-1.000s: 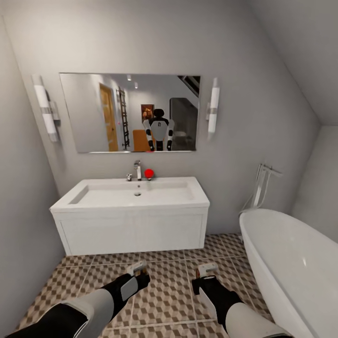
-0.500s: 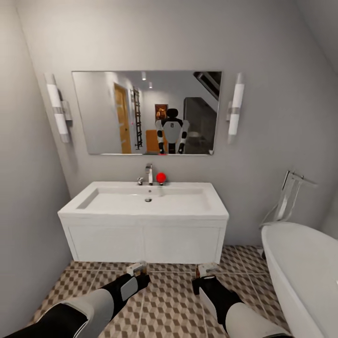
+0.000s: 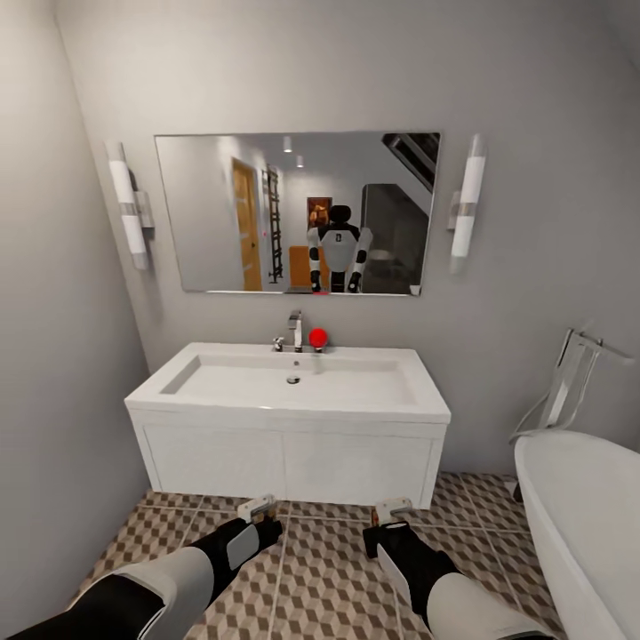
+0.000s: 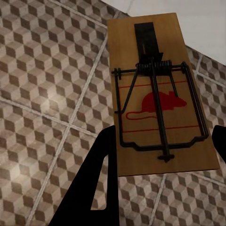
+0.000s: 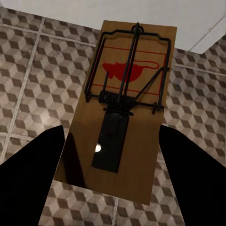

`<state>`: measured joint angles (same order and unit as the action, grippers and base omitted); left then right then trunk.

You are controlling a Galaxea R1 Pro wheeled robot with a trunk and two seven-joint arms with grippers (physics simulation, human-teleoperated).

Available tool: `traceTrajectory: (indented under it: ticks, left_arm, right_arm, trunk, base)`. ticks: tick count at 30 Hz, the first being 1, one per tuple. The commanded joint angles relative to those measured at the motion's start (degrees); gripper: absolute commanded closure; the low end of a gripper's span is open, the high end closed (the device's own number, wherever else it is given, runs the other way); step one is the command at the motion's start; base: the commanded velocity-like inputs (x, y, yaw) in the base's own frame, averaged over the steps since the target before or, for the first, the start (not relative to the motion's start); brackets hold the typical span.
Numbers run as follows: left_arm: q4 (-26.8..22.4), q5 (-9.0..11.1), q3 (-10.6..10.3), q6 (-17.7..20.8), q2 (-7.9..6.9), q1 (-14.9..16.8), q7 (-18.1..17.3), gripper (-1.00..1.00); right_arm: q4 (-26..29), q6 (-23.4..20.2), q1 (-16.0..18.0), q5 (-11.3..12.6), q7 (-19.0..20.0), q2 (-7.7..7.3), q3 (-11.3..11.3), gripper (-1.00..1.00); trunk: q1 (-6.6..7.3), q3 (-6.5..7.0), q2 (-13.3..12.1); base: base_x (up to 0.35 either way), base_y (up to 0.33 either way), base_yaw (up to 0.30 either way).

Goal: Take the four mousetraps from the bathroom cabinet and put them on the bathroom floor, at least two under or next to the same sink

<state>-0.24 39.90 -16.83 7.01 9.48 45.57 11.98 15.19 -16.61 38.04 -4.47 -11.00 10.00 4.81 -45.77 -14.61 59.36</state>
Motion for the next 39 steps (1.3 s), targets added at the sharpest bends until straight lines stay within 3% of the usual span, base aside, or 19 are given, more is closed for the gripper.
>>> traceTrajectory:
  ticks: [1,27,39]
  left_arm:
    - [-0.06,0.35,-0.48,0.27,0.01,0.05,0.24,1.00]
    - [-0.28,0.15,-0.50,0.87,0.26,0.05,0.07,1.00]
    - [-0.35,0.26,-0.46,0.92,0.24,0.05,0.14,1.00]
  right_arm:
    - [0.10,-0.53,0.02,-0.46,-0.17,0.00,0.29,1.00]
    - [0.10,-0.52,0.02,-0.45,-0.17,0.00,0.29,1.00]
    - [0.10,-0.52,0.02,-0.38,-0.17,0.00,0.31,1.00]
  trunk:
    - [0.00,-0.08,0.05]
    - [0.00,-0.08,0.05]
    - [-2.64,-2.23,4.86]
  base:
    - [0.000,0.000,0.016]
    - [0.000,0.000,0.001]
    - [0.000,0.000,0.000]
